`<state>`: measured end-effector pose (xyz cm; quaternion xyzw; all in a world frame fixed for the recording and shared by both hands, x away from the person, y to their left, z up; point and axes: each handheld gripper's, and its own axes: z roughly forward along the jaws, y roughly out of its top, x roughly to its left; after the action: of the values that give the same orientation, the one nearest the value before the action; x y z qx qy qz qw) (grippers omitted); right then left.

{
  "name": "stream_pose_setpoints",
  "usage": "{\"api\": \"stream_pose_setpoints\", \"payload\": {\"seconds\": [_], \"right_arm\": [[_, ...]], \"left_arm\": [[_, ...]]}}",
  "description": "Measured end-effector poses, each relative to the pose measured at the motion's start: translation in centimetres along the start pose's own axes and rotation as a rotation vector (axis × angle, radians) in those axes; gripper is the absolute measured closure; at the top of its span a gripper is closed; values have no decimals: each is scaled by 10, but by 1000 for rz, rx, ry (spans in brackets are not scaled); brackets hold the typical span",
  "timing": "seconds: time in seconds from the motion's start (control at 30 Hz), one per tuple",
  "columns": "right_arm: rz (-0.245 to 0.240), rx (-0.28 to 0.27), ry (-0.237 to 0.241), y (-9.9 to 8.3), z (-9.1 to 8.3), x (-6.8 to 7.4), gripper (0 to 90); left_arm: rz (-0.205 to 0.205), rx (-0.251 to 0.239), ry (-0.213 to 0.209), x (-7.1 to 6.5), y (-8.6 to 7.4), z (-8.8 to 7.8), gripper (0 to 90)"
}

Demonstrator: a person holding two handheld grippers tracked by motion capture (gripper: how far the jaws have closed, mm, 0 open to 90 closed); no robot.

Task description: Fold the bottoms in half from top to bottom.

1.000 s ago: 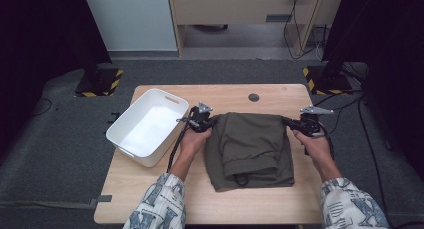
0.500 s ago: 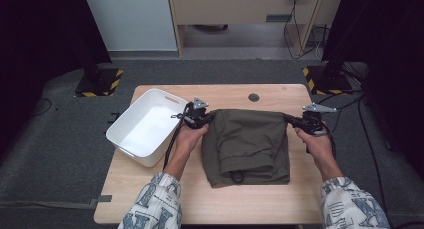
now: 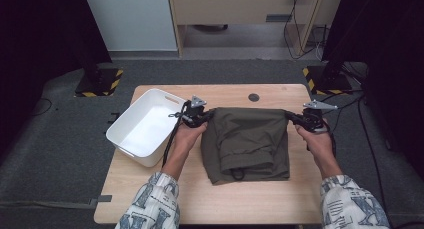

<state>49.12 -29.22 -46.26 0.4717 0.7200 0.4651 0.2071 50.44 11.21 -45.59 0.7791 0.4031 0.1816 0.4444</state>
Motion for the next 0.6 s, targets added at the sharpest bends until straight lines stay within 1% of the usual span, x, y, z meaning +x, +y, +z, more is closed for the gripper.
{"api": "stream_pose_setpoints", "payload": {"seconds": [0.1, 0.13, 0.2, 0.23, 0.3, 0.37, 0.4, 0.5, 0.57, 0.6], "right_arm": [[-9, -1, 0, 1, 0, 0, 900], [-3, -5, 1, 2, 0, 0, 900], [-7, -5, -8, 4, 0, 0, 900], [-8, -6, -11, 5, -1, 0, 900], [-15, -2, -22, 8, -1, 0, 900], [-24, 0, -31, 10, -1, 0, 900], [-19, 0, -37, 11, -1, 0, 900], [-14, -2, -37, 13, 0, 1, 900], [-3, -12, -37, 15, 0, 2, 900], [1, -23, -36, 16, 0, 2, 900]], "left_arm": [[10, -5, -5, 0, 0, 0, 877], [4, -10, -11, 1, 0, 0, 877], [2, -16, -14, 1, 1, 0, 877], [9, -13, -14, 1, 3, -1, 877], [31, -7, 4, -1, 7, -2, 877], [38, -5, 3, -2, 8, -3, 877], [56, 0, 7, -2, 11, -4, 877], [55, -8, 6, -2, 12, -5, 876], [24, -35, -15, 0, 16, -7, 875], [20, -36, -20, 0, 19, -8, 875]]}}
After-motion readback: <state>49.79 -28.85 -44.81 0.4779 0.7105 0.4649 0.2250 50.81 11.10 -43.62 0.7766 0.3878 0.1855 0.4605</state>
